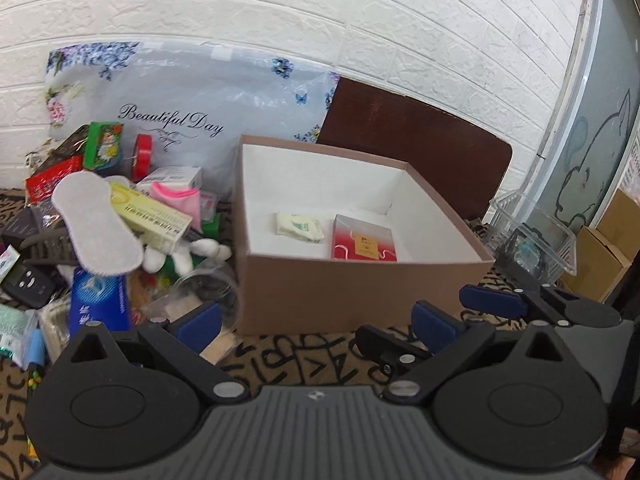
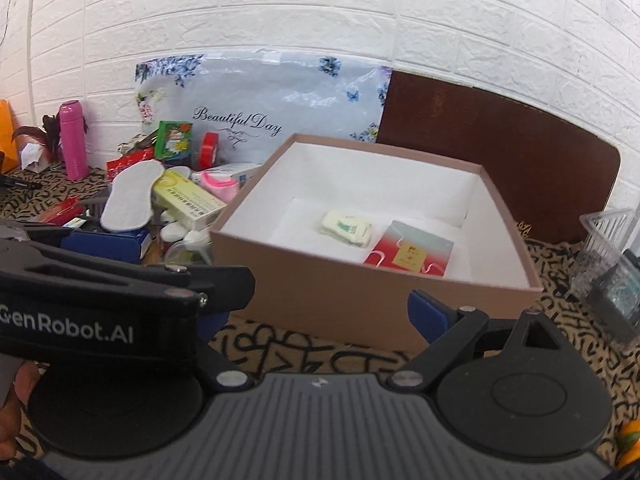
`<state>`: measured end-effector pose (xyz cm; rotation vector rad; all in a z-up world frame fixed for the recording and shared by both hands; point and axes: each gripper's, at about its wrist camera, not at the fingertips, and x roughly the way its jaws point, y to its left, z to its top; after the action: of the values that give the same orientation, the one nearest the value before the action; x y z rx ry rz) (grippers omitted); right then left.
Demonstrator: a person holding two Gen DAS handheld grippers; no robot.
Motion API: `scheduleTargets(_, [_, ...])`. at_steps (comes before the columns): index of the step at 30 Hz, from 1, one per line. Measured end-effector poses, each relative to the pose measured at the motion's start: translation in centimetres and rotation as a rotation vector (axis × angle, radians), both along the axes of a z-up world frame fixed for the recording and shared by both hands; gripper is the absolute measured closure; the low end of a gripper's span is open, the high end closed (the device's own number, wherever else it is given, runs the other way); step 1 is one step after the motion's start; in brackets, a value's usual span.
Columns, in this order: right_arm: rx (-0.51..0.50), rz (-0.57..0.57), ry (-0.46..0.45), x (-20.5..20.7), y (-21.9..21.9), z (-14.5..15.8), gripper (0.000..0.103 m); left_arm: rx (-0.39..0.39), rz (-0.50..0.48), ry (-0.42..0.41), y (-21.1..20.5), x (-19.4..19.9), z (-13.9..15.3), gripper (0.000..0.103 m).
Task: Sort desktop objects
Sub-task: 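Withdraw the left tool from the box toward the blue-capped marker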
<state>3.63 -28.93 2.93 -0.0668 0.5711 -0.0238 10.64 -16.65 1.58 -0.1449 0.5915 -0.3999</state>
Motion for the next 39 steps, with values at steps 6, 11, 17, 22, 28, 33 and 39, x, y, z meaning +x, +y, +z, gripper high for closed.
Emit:
scheduleTargets(6, [0.046,0.014,0.029,-0.9,2.1,-1.6,0.009,0.003,0.020,0.019,2.0,-1.5,-1.2,0.000])
scheduleTargets(11, [0.074,0.028,0.053,-1.2,3.8,-2.8,0.009,-0.016,0.045,0.054,3.8,-2.2,-2.2,0.000])
scheduleTargets(17, [0.107,0.054,0.075,-1.4,5.4,-4.0,0.009,-0.075,0.051,0.077,6.8,-3.4,-3.7,0.000])
scheduleTargets(22, [0.113,0.125,0.097,-1.5,7.3,-5.4,0.009,-0.129,0.119,0.129,10.6,-4.3,-5.5,0.000])
scheduleTargets(28, [0.144,0.224,0.111,-1.3,9.9,-6.6,0.009,-0.115,0.195,0.140,14.2,-5.2,-6.6,0.000])
scheduleTargets(33, [0.150,0.273,0.125,-1.1,11.3,-7.5,0.009,-0.115,0.272,0.186,16.7,-5.0,-8.2,0.000])
scheduleTargets(39, [0.159,0.288,0.145,-0.8,12.1,-8.4,0.009,-0.111,0.298,0.180,18.2,-4.6,-8.9,0.000])
